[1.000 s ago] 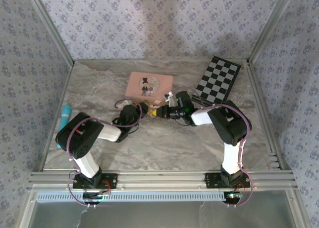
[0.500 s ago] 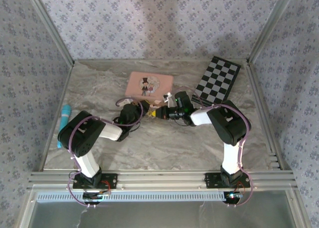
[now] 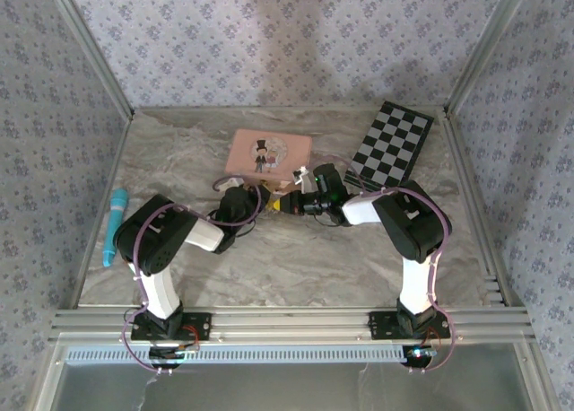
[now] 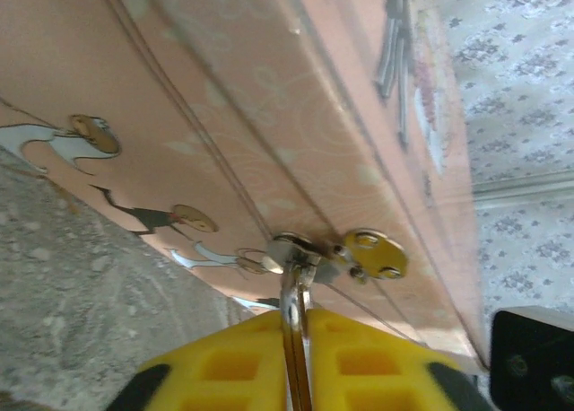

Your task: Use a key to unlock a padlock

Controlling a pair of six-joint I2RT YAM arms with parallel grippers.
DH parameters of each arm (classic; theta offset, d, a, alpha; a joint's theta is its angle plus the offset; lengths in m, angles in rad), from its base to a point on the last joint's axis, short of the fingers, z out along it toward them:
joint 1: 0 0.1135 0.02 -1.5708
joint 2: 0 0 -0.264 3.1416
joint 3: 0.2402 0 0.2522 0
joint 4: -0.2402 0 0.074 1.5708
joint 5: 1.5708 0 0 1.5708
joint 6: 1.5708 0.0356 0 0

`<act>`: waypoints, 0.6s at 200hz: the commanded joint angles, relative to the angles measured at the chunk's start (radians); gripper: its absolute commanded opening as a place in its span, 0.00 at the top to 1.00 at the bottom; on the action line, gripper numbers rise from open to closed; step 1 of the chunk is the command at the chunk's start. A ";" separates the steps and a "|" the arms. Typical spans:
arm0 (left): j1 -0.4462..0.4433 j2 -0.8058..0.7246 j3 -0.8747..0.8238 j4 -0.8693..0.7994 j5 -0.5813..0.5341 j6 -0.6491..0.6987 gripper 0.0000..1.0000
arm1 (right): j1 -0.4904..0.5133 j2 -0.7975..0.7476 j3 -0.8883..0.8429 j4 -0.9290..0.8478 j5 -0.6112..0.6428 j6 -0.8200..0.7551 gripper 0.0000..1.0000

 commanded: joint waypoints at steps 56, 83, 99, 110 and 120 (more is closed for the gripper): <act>0.009 0.028 0.025 0.024 -0.020 0.014 1.00 | -0.028 -0.140 -0.056 -0.054 -0.008 0.037 0.51; 0.011 0.020 0.020 0.018 -0.033 0.013 1.00 | -0.065 -0.259 -0.085 -0.190 0.105 0.054 0.30; 0.011 0.020 0.015 0.023 -0.041 0.011 1.00 | -0.089 -0.295 -0.047 -0.348 0.208 0.043 0.27; 0.012 0.021 0.014 0.023 -0.048 0.007 1.00 | -0.100 -0.300 -0.003 -0.446 0.286 0.023 0.26; 0.010 0.021 0.013 0.026 -0.054 0.003 1.00 | -0.100 -0.292 0.036 -0.504 0.366 0.000 0.25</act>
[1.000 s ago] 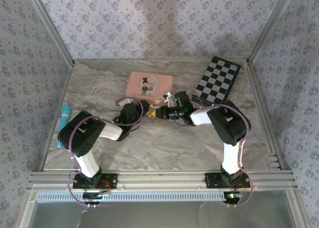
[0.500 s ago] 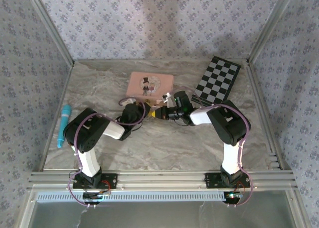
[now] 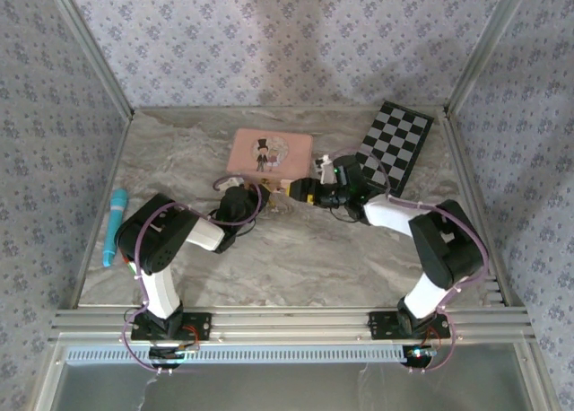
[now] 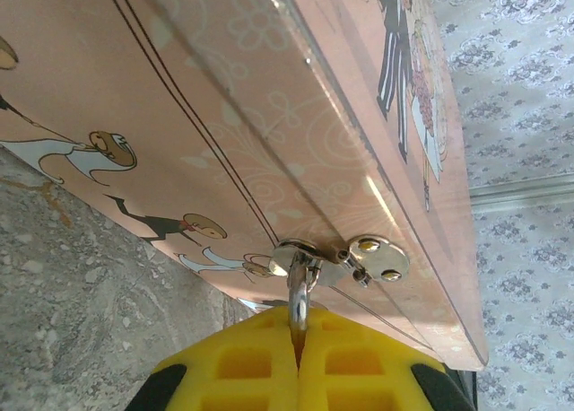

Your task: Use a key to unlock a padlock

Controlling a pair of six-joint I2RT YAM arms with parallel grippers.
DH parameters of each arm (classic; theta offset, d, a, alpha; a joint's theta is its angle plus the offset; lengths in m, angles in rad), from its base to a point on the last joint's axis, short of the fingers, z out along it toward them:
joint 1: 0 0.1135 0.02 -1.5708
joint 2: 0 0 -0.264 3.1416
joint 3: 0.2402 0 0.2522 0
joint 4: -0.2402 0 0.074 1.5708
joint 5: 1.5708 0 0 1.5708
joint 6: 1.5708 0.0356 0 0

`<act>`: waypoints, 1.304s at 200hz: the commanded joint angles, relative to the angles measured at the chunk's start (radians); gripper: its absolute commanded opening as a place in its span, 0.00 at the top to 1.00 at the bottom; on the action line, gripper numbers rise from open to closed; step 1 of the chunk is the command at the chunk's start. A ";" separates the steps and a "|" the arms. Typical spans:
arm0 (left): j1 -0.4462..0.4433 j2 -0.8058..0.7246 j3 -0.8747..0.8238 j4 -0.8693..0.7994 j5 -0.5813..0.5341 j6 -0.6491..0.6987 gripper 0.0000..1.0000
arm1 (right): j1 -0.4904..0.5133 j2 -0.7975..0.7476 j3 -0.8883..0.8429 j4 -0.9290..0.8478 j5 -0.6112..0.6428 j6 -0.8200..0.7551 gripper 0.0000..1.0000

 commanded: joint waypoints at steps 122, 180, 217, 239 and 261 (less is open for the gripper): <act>-0.005 0.036 -0.015 0.097 -0.140 -0.053 1.00 | 0.021 0.241 0.203 -0.132 0.446 0.090 0.35; -0.003 0.071 -0.030 0.214 -0.291 -0.071 1.00 | 0.050 0.252 0.123 -0.045 0.521 0.190 0.47; -0.003 0.077 -0.021 0.224 -0.386 -0.061 1.00 | 0.058 0.255 0.110 -0.030 0.529 0.204 0.50; 0.000 0.106 -0.008 0.259 -0.386 -0.067 1.00 | 0.058 0.258 0.110 -0.023 0.522 0.205 0.53; 0.012 0.111 -0.018 0.283 -0.353 -0.077 1.00 | 0.056 0.252 0.105 -0.023 0.523 0.201 0.54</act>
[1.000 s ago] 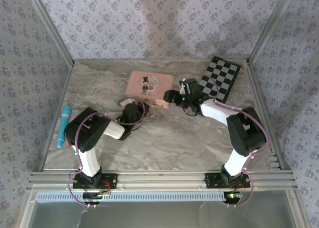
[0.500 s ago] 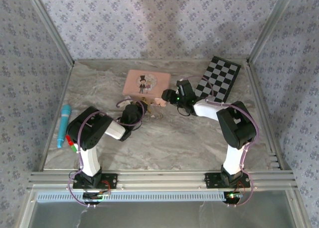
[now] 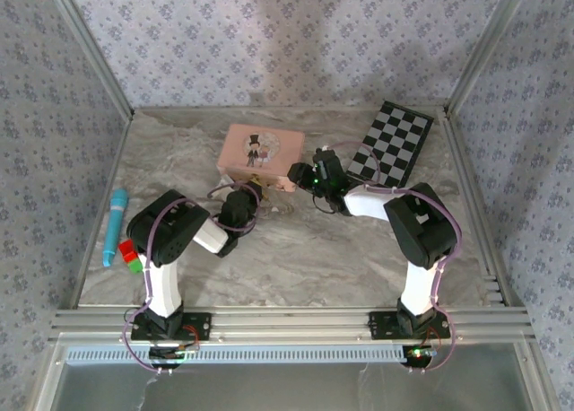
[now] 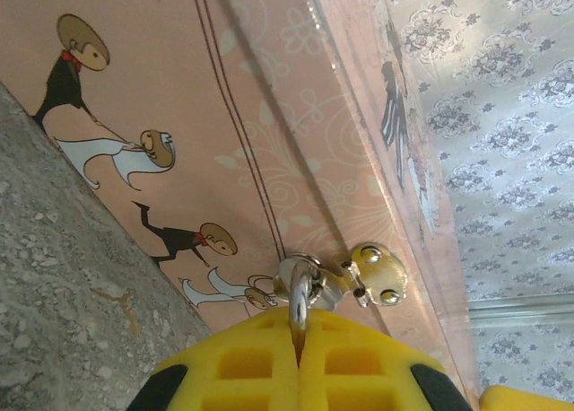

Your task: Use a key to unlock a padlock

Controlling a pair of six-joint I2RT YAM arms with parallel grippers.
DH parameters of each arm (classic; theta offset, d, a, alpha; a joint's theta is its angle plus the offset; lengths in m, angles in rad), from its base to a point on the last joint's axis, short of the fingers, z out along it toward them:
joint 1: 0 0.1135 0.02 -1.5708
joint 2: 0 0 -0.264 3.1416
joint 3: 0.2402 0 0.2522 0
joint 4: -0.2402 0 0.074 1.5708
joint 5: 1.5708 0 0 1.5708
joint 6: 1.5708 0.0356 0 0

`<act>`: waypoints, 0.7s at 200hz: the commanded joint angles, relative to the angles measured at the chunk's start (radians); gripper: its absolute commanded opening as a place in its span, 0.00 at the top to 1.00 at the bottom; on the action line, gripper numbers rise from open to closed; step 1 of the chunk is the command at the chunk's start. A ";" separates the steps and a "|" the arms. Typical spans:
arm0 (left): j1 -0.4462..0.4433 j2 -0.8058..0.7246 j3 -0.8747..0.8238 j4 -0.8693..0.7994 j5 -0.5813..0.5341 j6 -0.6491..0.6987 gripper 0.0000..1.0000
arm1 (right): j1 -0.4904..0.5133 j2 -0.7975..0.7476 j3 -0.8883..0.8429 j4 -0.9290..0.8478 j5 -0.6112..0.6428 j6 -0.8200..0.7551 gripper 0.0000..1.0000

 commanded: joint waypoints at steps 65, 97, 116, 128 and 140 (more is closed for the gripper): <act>0.027 -0.035 -0.047 0.076 -0.202 -0.064 1.00 | -0.019 0.039 -0.034 -0.123 0.071 -0.012 0.56; 0.025 0.043 -0.024 0.184 -0.249 -0.106 1.00 | -0.017 0.043 -0.018 -0.128 0.068 -0.022 0.57; 0.030 0.093 -0.023 0.239 -0.260 -0.149 1.00 | -0.015 0.048 -0.007 -0.137 0.064 -0.029 0.59; 0.029 0.094 -0.023 0.238 -0.253 -0.136 1.00 | -0.013 0.047 -0.002 -0.139 0.061 -0.042 0.58; 0.027 0.086 -0.022 0.237 -0.246 -0.105 1.00 | -0.011 0.044 0.006 -0.151 0.062 -0.057 0.58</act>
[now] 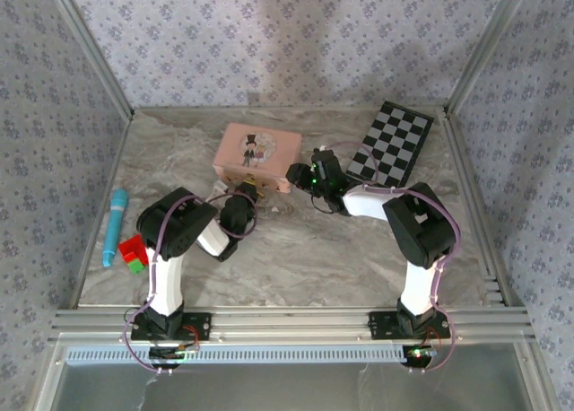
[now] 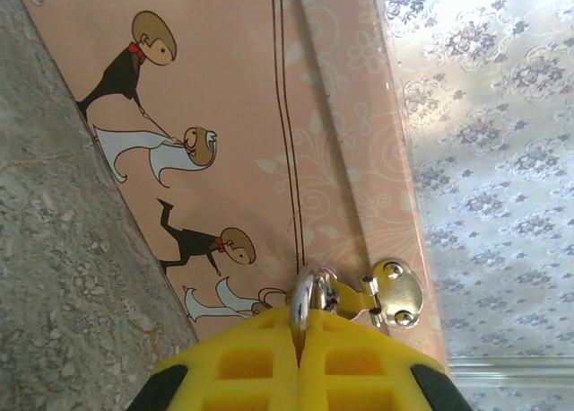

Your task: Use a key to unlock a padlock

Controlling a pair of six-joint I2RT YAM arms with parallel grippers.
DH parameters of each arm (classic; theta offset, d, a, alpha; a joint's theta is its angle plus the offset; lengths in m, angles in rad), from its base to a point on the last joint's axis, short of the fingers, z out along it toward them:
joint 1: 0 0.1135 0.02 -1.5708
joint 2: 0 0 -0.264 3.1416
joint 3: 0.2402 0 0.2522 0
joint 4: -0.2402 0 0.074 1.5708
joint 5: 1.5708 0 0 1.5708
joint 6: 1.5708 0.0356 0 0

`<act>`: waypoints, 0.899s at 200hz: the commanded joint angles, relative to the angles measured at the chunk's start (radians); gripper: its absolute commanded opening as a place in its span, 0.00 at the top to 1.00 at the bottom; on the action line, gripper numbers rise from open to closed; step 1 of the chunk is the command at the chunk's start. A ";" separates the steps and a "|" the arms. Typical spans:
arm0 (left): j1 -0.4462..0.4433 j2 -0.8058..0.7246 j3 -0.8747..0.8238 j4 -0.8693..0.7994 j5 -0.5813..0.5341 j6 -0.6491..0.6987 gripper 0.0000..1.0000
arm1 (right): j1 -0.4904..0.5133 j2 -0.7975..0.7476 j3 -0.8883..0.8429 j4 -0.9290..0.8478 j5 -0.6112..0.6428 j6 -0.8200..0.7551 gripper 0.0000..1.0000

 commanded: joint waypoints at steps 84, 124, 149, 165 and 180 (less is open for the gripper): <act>0.041 -0.047 0.003 -0.030 -0.042 -0.021 1.00 | 0.055 -0.187 -0.012 -0.311 0.055 -0.514 0.43; 0.045 -0.122 0.028 -0.211 0.044 -0.047 1.00 | 0.104 -0.249 -0.034 -0.411 -0.190 -0.650 0.44; 0.044 -0.155 0.022 -0.254 0.074 -0.056 1.00 | 0.139 -0.194 -0.023 -0.365 -0.279 -0.643 0.45; 0.045 -0.167 0.019 -0.266 0.084 -0.056 1.00 | 0.146 -0.137 -0.005 -0.316 -0.301 -0.622 0.45; 0.045 -0.173 0.017 -0.273 0.090 -0.056 1.00 | 0.143 -0.085 -0.010 -0.211 -0.324 -0.598 0.48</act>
